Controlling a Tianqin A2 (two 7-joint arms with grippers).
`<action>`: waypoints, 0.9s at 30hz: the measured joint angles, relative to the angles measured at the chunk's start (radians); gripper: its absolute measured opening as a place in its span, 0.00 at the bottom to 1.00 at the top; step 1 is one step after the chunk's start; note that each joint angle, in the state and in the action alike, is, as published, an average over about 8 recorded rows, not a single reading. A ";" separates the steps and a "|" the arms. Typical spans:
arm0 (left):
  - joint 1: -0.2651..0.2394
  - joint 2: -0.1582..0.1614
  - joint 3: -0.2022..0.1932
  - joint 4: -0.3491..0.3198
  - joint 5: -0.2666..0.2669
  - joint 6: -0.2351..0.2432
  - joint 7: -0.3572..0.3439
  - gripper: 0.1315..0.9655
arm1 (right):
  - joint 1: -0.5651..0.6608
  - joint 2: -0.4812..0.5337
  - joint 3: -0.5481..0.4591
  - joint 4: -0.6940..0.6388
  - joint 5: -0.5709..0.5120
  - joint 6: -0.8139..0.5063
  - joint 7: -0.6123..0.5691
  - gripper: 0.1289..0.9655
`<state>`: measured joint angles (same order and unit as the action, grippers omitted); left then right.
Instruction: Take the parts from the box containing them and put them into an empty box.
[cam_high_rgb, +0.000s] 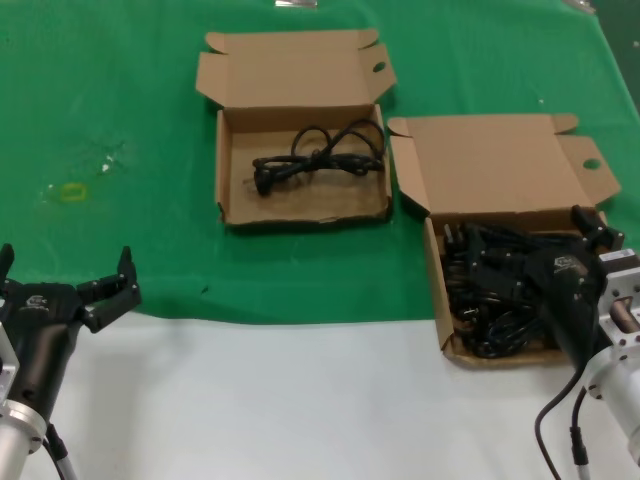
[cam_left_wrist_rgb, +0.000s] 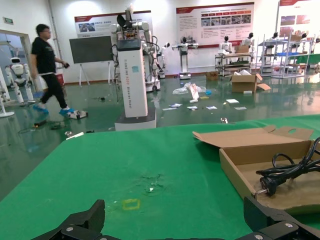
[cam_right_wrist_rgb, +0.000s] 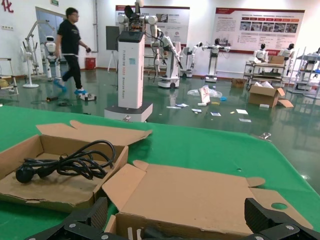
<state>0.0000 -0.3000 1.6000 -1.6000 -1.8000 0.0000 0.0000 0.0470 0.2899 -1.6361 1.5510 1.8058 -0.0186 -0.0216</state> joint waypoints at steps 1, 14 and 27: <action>0.000 0.000 0.000 0.000 0.000 0.000 0.000 1.00 | 0.000 0.000 0.000 0.000 0.000 0.000 0.000 1.00; 0.000 0.000 0.000 0.000 0.000 0.000 0.000 1.00 | 0.000 0.000 0.000 0.000 0.000 0.000 0.000 1.00; 0.000 0.000 0.000 0.000 0.000 0.000 0.000 1.00 | 0.000 0.000 0.000 0.000 0.000 0.000 0.000 1.00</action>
<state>0.0000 -0.3000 1.6000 -1.6000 -1.8000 0.0000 0.0000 0.0470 0.2899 -1.6361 1.5510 1.8058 -0.0186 -0.0216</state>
